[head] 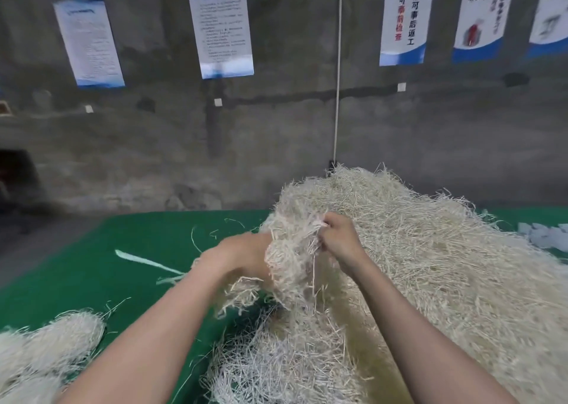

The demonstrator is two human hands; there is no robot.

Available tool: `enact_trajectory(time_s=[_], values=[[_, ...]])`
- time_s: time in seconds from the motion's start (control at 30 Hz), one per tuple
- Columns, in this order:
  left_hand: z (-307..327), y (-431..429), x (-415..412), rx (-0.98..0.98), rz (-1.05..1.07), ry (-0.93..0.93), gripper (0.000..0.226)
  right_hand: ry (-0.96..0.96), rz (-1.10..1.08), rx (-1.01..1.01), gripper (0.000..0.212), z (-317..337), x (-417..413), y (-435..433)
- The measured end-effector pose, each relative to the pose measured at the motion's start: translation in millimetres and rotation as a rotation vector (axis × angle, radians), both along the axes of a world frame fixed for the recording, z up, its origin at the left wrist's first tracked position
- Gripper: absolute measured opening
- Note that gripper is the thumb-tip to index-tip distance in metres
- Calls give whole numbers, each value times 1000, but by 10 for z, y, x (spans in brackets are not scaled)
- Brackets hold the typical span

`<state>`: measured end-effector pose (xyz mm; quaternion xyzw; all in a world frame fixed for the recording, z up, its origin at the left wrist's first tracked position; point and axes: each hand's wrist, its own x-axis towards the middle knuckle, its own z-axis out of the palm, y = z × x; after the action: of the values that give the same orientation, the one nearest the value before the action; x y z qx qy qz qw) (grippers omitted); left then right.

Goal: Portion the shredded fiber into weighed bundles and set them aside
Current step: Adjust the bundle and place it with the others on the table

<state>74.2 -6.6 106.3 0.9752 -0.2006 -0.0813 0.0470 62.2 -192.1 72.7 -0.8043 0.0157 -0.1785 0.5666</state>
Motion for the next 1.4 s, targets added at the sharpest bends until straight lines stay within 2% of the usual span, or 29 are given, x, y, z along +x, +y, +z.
enact_trajectory(time_s=[0.03, 0.07, 0.1, 0.17, 0.23, 0.27, 0.33, 0.4, 0.5, 0.57, 0.63, 0.73, 0.8, 0.83, 0.87, 0.93, 1.0, 1.03, 1.1, 1.13, 1.17, 1.23, 1.3, 1.33, 1.4], values=[[-32, -39, 34, 103, 52, -199, 60, -25, 5, -111, 30, 12, -7, -8], [1, -70, 61, 74, 111, -384, 46, -8, -2, -254, 28, -52, -7, -17], [54, -89, 95, -62, 162, -537, 42, 34, -14, -386, 27, -174, -10, -52], [208, -131, 194, -519, 257, -726, 42, 172, -15, -587, 24, -530, -14, -169], [442, -217, 234, -934, 338, -703, 39, 322, -18, -696, 18, -882, -63, -282], [534, -287, 224, -1060, 351, -634, 37, 371, -19, -744, 17, -1010, -96, -317], [611, -436, 211, -1239, 293, -432, 28, 408, -2, -797, 21, -1128, -155, -353], [617, -566, 184, -1395, 253, -233, 30, 448, 30, -805, 23, -1107, -177, -352], [507, -678, 148, -1392, 253, -117, 26, 516, 146, -869, 8, -837, -156, -349], [458, -669, 141, -1361, 271, -127, 27, 469, 215, -881, 34, -445, -143, -403], [413, -633, 129, -1343, 282, -146, 29, 311, 245, -812, 57, 47, -192, -494], [358, -549, 122, -1331, 376, -155, 41, 130, 217, -804, 65, 587, -281, -562], [343, -494, 85, -1208, 359, -240, 19, 99, 93, -890, 58, 789, -297, -518], [327, -468, 60, -1093, 293, -290, 14, 19, 44, -836, 54, 848, -299, -477], [312, -455, 20, -968, 194, -299, 18, -70, 43, -672, 52, 897, -322, -410], [271, -480, -117, -803, -27, -174, 27, -201, 126, -162, 52, 895, -471, -327], [232, -532, -205, -762, -170, -52, 33, -136, 142, 102, 51, 734, -584, -221], [224, -551, -214, -774, -195, -64, 37, -101, 199, 106, 51, 629, -596, -157], [215, -573, -199, -824, -180, -197, 47, -48, 392, 63, 54, 484, -496, 34], [202, -572, -207, -864, -141, -261, 50, -12, 417, 91, 54, 411, -444, 115], [185, -576, -219, -903, -92, -297, 52, 32, 404, 144, 58, 365, -394, 181], [136, -586, -223, -931, -60, -311, 50, 94, 275, 230, 86, 295, -358, 239], [119, -558, -239, -1014, -39, -168, 53, 155, 138, 332, 111, 221, -308, 177], [132, -536, -260, -1143, -46, -15, 61, 171, 68, 414, 112, 236, -294, 126], [143, -479, -314, -1555, -36, 258, 68, 150, -21, 542, 105, 319, -256, 30]])
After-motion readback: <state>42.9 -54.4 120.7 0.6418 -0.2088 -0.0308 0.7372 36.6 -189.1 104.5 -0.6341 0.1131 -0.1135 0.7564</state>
